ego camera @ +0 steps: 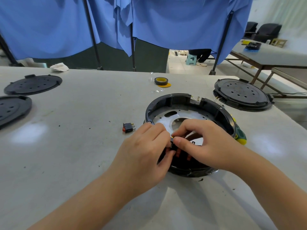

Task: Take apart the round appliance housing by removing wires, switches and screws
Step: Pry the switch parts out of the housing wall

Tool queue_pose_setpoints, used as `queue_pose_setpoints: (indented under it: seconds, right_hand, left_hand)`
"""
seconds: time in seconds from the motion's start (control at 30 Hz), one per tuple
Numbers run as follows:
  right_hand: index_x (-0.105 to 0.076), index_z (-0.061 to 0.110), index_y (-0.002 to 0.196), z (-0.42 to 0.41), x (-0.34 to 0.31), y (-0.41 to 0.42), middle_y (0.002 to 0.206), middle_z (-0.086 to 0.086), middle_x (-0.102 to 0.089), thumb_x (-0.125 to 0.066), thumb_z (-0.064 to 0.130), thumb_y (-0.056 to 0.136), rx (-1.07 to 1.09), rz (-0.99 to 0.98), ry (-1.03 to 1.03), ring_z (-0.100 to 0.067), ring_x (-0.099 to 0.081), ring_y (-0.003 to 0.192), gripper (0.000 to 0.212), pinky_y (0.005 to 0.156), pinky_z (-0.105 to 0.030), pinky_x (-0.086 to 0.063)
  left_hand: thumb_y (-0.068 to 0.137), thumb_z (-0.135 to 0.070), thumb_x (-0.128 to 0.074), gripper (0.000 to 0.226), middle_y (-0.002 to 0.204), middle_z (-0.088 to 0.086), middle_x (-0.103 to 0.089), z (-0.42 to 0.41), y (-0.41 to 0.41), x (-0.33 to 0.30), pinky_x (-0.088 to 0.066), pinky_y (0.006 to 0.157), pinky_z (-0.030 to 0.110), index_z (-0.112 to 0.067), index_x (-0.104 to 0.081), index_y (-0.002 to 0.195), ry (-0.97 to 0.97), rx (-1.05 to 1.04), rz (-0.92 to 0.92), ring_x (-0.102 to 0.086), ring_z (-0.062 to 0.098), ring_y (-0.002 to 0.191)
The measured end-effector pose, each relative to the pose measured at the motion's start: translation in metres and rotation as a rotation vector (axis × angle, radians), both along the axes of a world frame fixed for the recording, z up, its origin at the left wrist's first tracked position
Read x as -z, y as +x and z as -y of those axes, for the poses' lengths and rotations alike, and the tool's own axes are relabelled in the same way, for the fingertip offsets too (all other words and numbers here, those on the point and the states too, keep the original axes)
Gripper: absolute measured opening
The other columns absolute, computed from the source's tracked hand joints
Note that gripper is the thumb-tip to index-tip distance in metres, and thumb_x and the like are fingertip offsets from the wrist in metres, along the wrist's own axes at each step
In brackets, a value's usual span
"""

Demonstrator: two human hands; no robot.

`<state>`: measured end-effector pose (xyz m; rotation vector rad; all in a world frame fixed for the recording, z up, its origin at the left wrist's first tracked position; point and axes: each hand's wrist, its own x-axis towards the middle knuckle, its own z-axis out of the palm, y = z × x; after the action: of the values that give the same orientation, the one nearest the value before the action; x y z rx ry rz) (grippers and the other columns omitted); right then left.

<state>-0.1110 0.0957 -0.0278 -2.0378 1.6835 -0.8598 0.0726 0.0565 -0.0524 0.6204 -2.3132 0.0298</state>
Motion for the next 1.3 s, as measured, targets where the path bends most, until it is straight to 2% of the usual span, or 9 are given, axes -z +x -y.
queue_pose_setpoints:
  seconds: [0.13, 0.23, 0.33, 0.4, 0.6, 0.7, 0.83, 1.07, 1.3]
  right_hand:
    - [-0.06, 0.023, 0.077, 0.009, -0.005, 0.007, 0.068, 0.008, -0.065, -0.05, 0.048, 0.086, 0.099, 0.048, 0.217, -0.01, -0.066, 0.056, 0.028, 0.068, -0.043, -0.057]
    - [-0.052, 0.01, 0.073, 0.021, -0.01, 0.012, 0.059, 0.002, -0.05, -0.036, 0.053, 0.094, 0.184, -0.041, 0.346, -0.015, -0.053, 0.051, 0.05, 0.065, -0.04, -0.049]
    - [-0.043, 0.016, 0.065, 0.031, -0.012, 0.016, 0.06, -0.001, -0.042, -0.032, 0.049, 0.097, 0.238, -0.128, 0.384, -0.018, -0.04, 0.053, 0.047, 0.058, -0.033, -0.035]
    - [-0.042, 0.016, 0.064, 0.035, -0.011, 0.02, 0.059, -0.002, -0.041, -0.033, 0.045, 0.097, 0.262, -0.156, 0.4, -0.019, -0.038, 0.053, 0.045, 0.057, -0.032, -0.034]
    - [-0.043, 0.02, 0.064, 0.036, -0.009, 0.031, 0.061, -0.004, -0.053, -0.027, 0.032, 0.101, 0.241, -0.163, 0.414, -0.018, -0.052, 0.051, 0.042, 0.057, -0.033, -0.048]
    - [-0.032, 0.025, 0.065, 0.037, -0.009, 0.034, 0.069, -0.008, -0.053, -0.026, 0.023, 0.102, 0.272, -0.116, 0.397, -0.023, -0.053, 0.059, 0.038, 0.07, -0.041, -0.051]
    - [-0.031, 0.025, 0.063, 0.039, -0.008, 0.033, 0.061, -0.004, -0.046, -0.025, 0.029, 0.103, 0.239, -0.14, 0.419, -0.022, -0.049, 0.055, 0.04, 0.071, -0.044, -0.05]
    - [-0.043, 0.016, 0.06, 0.042, -0.006, 0.03, 0.041, 0.003, -0.044, -0.025, 0.049, 0.1, 0.23, -0.181, 0.497, -0.012, -0.043, 0.036, 0.055, 0.052, -0.029, -0.035]
    - [-0.038, 0.015, 0.06, 0.042, -0.01, 0.032, 0.052, -0.001, -0.037, -0.027, 0.046, 0.101, 0.217, -0.203, 0.506, -0.015, -0.036, 0.046, 0.053, 0.051, -0.027, -0.031]
  left_hand:
    - [0.077, -0.019, -0.067, 0.012, 0.081, 0.0, -0.06, 0.001, 0.0, 0.001, -0.044, 0.058, 0.036, -0.01, -0.058, 0.074, 0.015, -0.003, -0.017, -0.053, 0.021, 0.072]
    - [0.077, -0.024, -0.069, 0.015, 0.089, -0.002, -0.062, 0.004, 0.002, 0.002, -0.047, 0.059, 0.033, -0.011, -0.062, 0.081, 0.042, -0.004, -0.037, -0.057, 0.019, 0.078]
    - [0.076, -0.035, -0.069, 0.03, 0.098, -0.002, -0.061, 0.01, 0.006, 0.0, -0.05, 0.065, 0.03, -0.011, -0.063, 0.093, 0.117, -0.032, -0.032, -0.058, 0.017, 0.088]
    - [0.074, -0.041, -0.069, 0.037, 0.099, -0.002, -0.06, 0.011, 0.007, 0.0, -0.05, 0.068, 0.03, -0.011, -0.064, 0.096, 0.143, -0.038, -0.008, -0.058, 0.017, 0.09]
    - [0.073, -0.045, -0.07, 0.041, 0.098, -0.003, -0.062, 0.011, 0.008, -0.002, -0.048, 0.074, 0.027, -0.012, -0.066, 0.098, 0.179, -0.03, 0.003, -0.058, 0.015, 0.091]
    - [0.072, -0.046, -0.07, 0.042, 0.095, -0.003, -0.062, 0.013, 0.008, -0.003, -0.047, 0.073, 0.028, -0.013, -0.066, 0.096, 0.181, -0.032, 0.002, -0.058, 0.016, 0.088]
    - [0.071, -0.052, -0.067, 0.046, 0.091, -0.003, -0.062, 0.013, 0.007, -0.003, -0.046, 0.07, 0.029, -0.012, -0.068, 0.096, 0.163, -0.057, 0.044, -0.058, 0.018, 0.084]
    - [0.072, -0.052, -0.065, 0.046, 0.09, -0.003, -0.062, 0.014, 0.006, -0.003, -0.045, 0.069, 0.029, -0.013, -0.068, 0.096, 0.152, -0.072, 0.063, -0.058, 0.018, 0.083]
    - [0.072, -0.054, -0.064, 0.048, 0.09, -0.002, -0.062, 0.014, 0.006, -0.003, -0.048, 0.067, 0.032, -0.011, -0.068, 0.094, 0.155, -0.076, 0.063, -0.058, 0.019, 0.083]
